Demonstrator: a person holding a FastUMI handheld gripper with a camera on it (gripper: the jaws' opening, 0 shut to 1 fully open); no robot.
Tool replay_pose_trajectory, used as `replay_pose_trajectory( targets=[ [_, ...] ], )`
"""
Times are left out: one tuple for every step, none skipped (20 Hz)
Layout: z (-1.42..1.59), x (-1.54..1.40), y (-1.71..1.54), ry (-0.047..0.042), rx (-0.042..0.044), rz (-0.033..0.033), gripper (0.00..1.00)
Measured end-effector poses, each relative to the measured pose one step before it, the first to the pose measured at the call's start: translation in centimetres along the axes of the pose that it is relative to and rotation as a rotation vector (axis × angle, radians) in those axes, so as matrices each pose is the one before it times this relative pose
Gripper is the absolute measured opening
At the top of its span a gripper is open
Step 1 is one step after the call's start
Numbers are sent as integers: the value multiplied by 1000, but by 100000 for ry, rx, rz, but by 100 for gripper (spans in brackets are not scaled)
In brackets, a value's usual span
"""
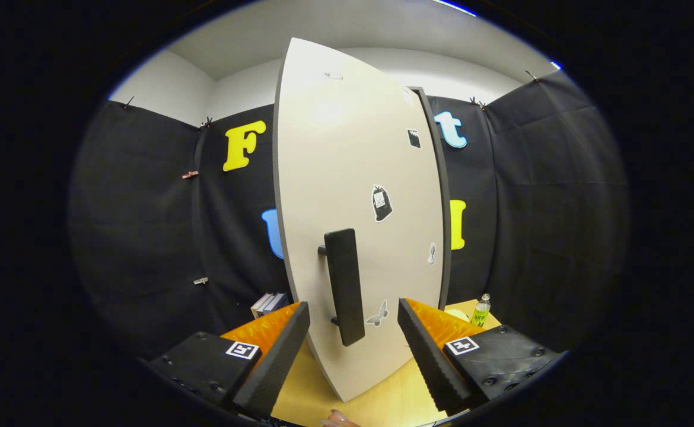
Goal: Open the shoe cabinet door, grab the shoes and put them into the shoe cabinet, then close the shoe cabinet door.
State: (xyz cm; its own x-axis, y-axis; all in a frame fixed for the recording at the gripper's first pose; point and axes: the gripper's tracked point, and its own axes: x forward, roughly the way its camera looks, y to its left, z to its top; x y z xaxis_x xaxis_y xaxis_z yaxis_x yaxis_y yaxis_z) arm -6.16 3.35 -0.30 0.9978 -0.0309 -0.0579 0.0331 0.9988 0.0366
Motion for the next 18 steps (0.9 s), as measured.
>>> replay_pose_trajectory(
  targets=[
    [-95,82,411,49,-277,-271,98],
    [279,574,692,27,-157,-431,98],
    [-38,-2,179,-83,-38,-453,98],
    [60,-8,-48,-54,100,-293,98],
    [-107,-380,29,209,108,-299,98],
    [74,-31,11,311,68,-77,98],
    [-108,-3,143,451,76,-5,98],
    [-22,38,48,406,-63,33,98],
    [17,0,138,235,-341,-100,98],
    [-107,-85,106,59,-367,32,98],
    [105,66,90,-55,-275,6,98],
    [105,24,32,-80,-222,-10,98],
    [11,-7,1,-116,-125,-39,98],
    [107,-11,-131,-64,-158,-190,98],
    [-87,-12,-83,68,-92,-75,98],
    [-23,40,-186,114,-111,-181,98],
    [8,-47,-161,154,-47,-170,98],
    [3,72,-120,193,66,3,98]
  ],
)
